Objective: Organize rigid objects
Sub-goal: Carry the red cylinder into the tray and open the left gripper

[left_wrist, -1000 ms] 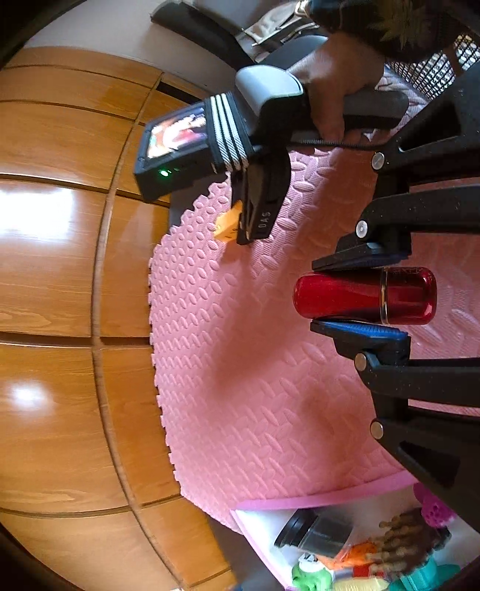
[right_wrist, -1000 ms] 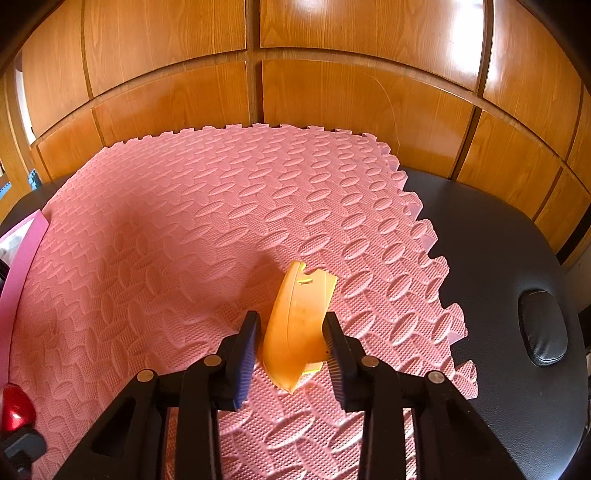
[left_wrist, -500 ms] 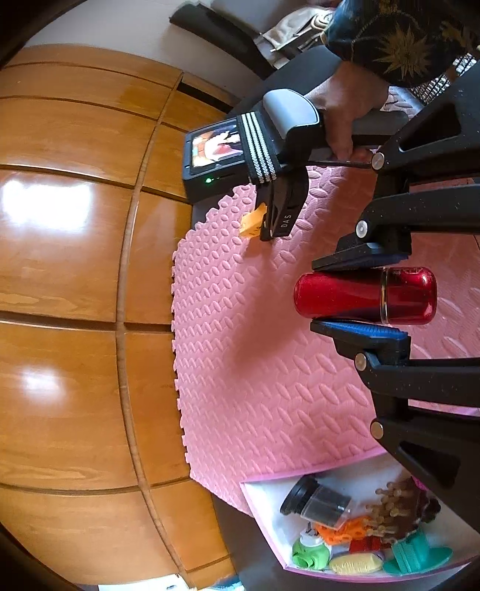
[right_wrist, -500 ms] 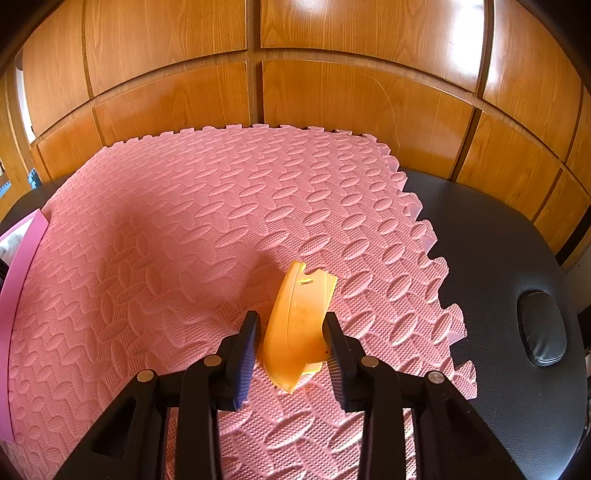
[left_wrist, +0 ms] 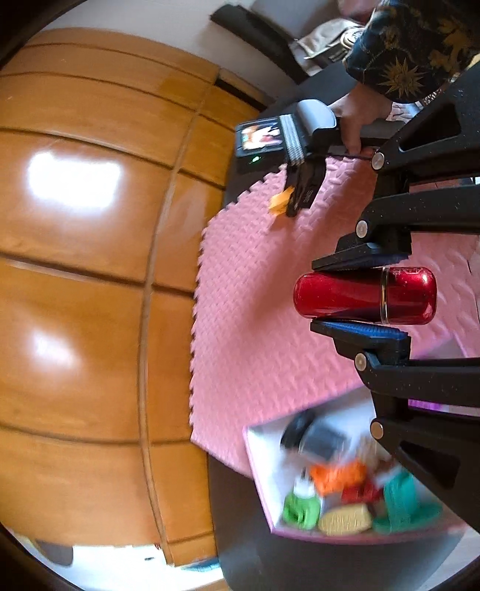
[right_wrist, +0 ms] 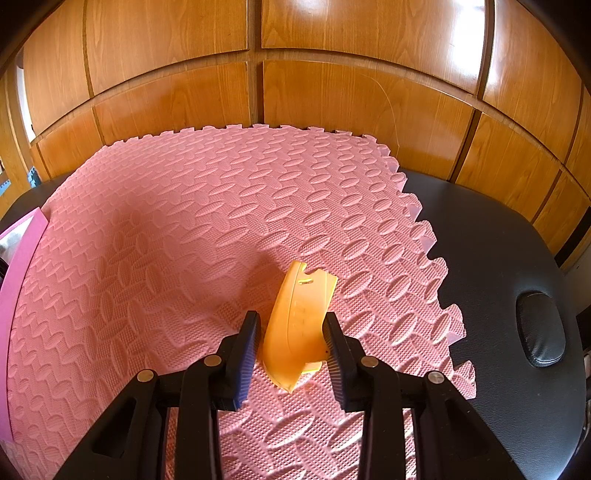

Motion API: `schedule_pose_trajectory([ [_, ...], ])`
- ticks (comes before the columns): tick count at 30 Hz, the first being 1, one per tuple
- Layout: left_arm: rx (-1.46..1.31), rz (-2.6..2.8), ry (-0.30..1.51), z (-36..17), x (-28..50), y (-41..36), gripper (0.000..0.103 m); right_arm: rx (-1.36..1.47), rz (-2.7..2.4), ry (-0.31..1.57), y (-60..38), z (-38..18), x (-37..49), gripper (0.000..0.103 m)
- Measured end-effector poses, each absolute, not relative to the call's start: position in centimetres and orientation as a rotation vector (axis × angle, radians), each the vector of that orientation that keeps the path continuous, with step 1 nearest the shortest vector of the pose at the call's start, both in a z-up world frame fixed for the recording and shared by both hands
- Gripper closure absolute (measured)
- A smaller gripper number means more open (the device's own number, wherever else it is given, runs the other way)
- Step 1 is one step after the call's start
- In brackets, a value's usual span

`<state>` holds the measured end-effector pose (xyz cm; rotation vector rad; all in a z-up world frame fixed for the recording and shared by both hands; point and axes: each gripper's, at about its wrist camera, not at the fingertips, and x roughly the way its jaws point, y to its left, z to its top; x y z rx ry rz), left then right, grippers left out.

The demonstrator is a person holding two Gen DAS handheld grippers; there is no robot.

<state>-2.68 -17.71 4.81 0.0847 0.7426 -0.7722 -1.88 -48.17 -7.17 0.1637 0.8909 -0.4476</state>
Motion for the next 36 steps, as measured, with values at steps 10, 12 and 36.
schedule_pose_trajectory([
  [10,0.02,-0.586,0.847,2.2,0.4,-5.6,0.078,0.159,-0.448,0.892,-48.1,-7.1,-1.9,0.07],
  [12,0.006,-0.55,0.901,0.5,0.4,-4.4,0.078,0.158,-0.448,0.892,-48.1,-7.1,-1.9,0.07],
  [36,0.047,-0.471,0.978,-5.5,2.5,-4.4,0.078,0.112,-0.456,0.899,-47.8,-6.9,-1.9,0.07],
])
